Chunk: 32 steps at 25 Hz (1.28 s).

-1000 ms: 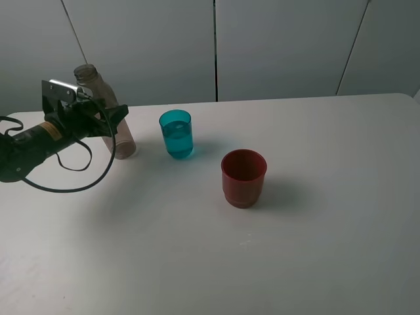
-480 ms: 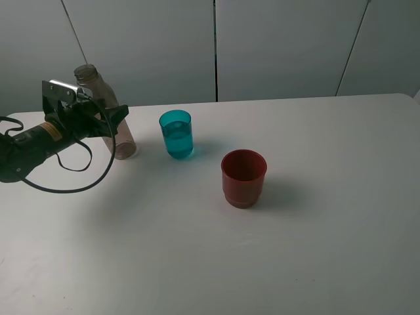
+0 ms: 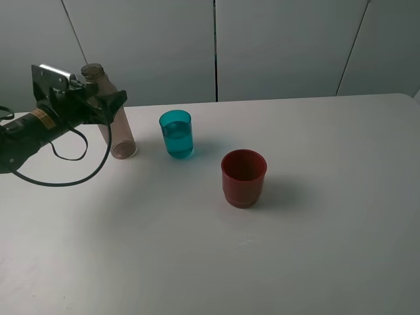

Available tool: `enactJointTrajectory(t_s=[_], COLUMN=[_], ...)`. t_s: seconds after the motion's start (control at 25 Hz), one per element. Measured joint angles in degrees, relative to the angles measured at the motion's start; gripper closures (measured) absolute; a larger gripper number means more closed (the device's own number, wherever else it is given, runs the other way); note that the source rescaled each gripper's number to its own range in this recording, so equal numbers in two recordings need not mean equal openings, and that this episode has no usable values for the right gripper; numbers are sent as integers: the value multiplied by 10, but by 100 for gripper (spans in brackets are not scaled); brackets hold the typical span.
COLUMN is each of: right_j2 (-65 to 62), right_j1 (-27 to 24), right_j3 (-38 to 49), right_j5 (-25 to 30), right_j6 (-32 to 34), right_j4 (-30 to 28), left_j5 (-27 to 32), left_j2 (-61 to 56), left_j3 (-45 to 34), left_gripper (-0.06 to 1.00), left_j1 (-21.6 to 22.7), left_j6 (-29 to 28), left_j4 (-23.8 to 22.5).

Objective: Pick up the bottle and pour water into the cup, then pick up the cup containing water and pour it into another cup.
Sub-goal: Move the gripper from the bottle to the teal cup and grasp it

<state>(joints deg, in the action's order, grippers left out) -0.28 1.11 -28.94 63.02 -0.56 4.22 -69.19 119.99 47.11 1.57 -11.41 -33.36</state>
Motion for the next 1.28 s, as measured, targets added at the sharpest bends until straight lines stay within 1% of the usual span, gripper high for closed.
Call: enactJointTrajectory(t_s=[0.24,0.32,0.44,0.52,0.6,0.68,0.72,0.8,0.92,1.08,1.12,1.2,1.28], right_j2=[0,0,0,0,0,0,0,0,0,0,0,0,0], right_j1=[0,0,0,0,0,0,0,0,0,0,0,0,0], right_j3=[0,0,0,0,0,0,0,0,0,0,0,0,0], right_j5=[0,0,0,0,0,0,0,0,0,0,0,0,0], right_j6=[0,0,0,0,0,0,0,0,0,0,0,0,0], right_j4=[0,0,0,0,0,0,0,0,0,0,0,0,0], left_j5=[4,27,86,115,123,139,156,215,308,380,388,396,398], left_j2=[-59,-90,-146,-187,-224,-264,-283,-316,-344,-346,-346,-346,-338], left_j3=[-1,-1,-1,-1,-1,-1,-1,-1,-1,-1,-1,-1,-1], left_gripper=[-1,-1,-1,-1,-1,-1,-1,-1,-1,-1,-1,-1,-1], left_j1=[0,0,0,0,-4,-19,-29,-58,-108,-185,-203,-243,-278], left_j6=[0,-10,-27,-49,-88,-125,-135,-139,-109,-79,-70,-29,34], left_j4=[0,0,0,0,4,8,12,24,53,99,120,174,243])
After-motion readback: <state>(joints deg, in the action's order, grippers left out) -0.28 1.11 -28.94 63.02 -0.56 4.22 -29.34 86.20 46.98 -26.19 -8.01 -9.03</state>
